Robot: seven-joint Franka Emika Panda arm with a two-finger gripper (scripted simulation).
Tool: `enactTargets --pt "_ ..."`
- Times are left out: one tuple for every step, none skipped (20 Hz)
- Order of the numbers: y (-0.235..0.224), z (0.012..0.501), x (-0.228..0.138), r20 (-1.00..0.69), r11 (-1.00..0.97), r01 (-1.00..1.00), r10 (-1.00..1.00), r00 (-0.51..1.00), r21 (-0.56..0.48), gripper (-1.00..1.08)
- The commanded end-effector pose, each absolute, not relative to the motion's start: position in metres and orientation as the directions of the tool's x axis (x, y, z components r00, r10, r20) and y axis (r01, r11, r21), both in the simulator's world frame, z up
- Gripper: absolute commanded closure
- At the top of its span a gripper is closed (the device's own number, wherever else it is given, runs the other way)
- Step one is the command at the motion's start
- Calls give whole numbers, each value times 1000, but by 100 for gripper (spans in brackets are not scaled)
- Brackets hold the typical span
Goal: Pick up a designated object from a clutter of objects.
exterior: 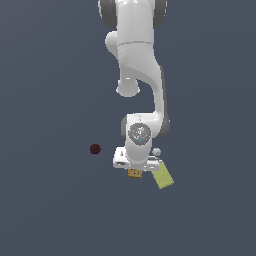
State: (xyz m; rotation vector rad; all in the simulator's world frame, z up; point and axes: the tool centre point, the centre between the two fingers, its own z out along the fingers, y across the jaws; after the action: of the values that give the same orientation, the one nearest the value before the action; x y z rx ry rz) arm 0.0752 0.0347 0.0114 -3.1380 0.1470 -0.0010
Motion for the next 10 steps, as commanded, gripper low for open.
enactTargets --pt "35 12 75 1 -996 -94 -94 996 0 108" --pt "34 12 75 1 -996 -94 -94 996 0 108" --pt "34 13 74 1 -996 -94 -94 996 0 108" --pt "33 14 74 1 -996 -94 -94 996 0 108" --pt "32 16 73 1 -996 -94 -94 996 0 108" --pt "31 18 72 1 -996 -94 -94 996 0 108" --pt "30 21 71 1 -996 -94 -94 996 0 108" --pt "28 24 69 1 -996 -94 -94 996 0 108" --pt "26 27 68 1 -996 -94 -94 996 0 108" --pt "24 31 66 1 -996 -94 -94 996 0 108"
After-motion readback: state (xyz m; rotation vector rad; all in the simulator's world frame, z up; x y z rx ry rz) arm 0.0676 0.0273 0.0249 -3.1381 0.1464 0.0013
